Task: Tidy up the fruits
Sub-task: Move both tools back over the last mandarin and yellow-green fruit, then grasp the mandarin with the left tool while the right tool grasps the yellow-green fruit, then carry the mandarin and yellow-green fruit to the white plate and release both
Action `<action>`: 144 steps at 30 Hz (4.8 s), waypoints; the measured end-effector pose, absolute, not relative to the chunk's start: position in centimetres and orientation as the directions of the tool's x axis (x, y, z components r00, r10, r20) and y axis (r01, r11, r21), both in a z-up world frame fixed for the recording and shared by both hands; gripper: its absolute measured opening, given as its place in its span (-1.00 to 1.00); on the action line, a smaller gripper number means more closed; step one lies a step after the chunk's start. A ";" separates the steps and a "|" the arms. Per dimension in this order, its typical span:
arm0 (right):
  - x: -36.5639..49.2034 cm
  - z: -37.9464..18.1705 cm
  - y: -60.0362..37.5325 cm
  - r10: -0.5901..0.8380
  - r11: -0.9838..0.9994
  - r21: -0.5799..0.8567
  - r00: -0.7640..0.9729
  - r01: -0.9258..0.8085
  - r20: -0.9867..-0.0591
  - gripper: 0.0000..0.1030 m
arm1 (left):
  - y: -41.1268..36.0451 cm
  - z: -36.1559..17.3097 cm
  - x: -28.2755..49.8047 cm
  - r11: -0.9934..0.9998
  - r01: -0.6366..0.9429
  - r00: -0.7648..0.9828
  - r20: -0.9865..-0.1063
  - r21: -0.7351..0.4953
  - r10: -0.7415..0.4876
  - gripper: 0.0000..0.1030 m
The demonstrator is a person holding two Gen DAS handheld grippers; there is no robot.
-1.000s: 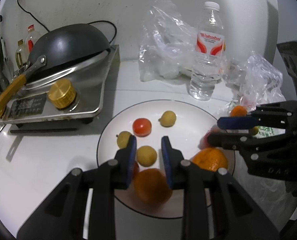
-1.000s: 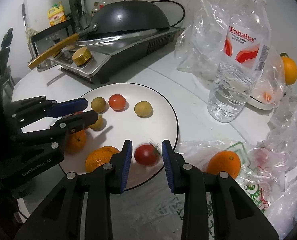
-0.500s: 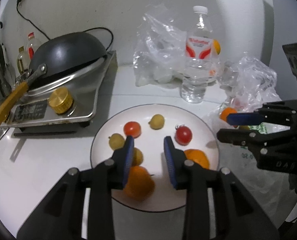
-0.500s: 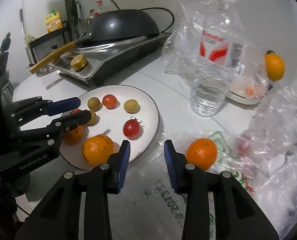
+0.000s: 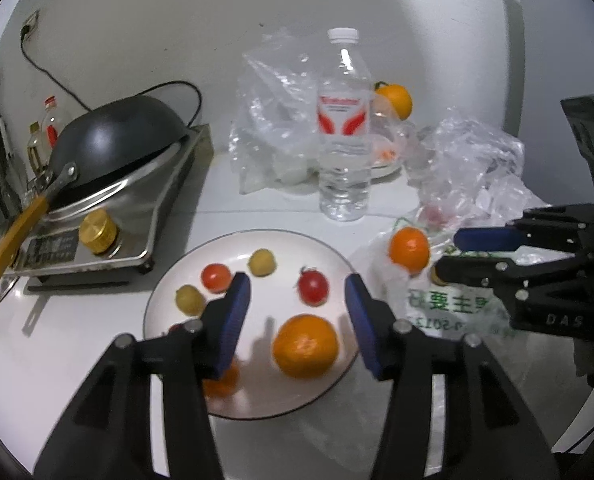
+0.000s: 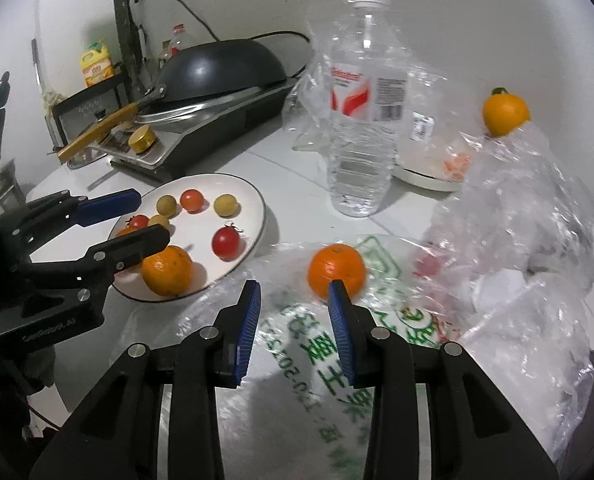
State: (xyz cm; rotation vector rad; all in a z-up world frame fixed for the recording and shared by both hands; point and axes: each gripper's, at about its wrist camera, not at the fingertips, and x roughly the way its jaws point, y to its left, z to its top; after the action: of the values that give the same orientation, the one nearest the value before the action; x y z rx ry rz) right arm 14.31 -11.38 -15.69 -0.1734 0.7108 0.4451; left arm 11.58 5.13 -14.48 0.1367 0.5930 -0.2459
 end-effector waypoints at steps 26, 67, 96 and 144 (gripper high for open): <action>18.1 -19.9 -14.5 0.309 0.908 0.054 0.578 -0.414 -0.756 -0.28 | -1.2 -14.9 12.5 0.921 0.376 0.767 -0.591 0.102 -0.248 -0.01; 17.5 -18.0 -19.8 0.318 0.926 0.079 0.653 -0.369 -0.687 -0.47 | -7.9 -18.4 18.1 0.834 0.511 0.660 -0.717 0.210 -0.224 -0.14; 15.4 -16.3 -13.4 0.282 0.918 -0.006 0.665 -0.396 -0.692 -0.47 | 1.0 -13.8 13.0 0.897 0.425 0.754 -0.597 0.122 -0.276 -0.13; 17.9 -17.4 -2.5 0.328 0.862 -0.025 0.593 -0.507 -0.735 -0.46 | 9.5 -17.4 16.3 0.946 0.323 0.743 -0.628 0.032 -0.232 0.02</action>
State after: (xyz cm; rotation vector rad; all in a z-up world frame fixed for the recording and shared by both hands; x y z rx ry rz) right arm 17.95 -2.53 -17.35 -0.2421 0.7998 0.4908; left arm 16.28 9.50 -17.44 0.1423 0.6682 -0.3052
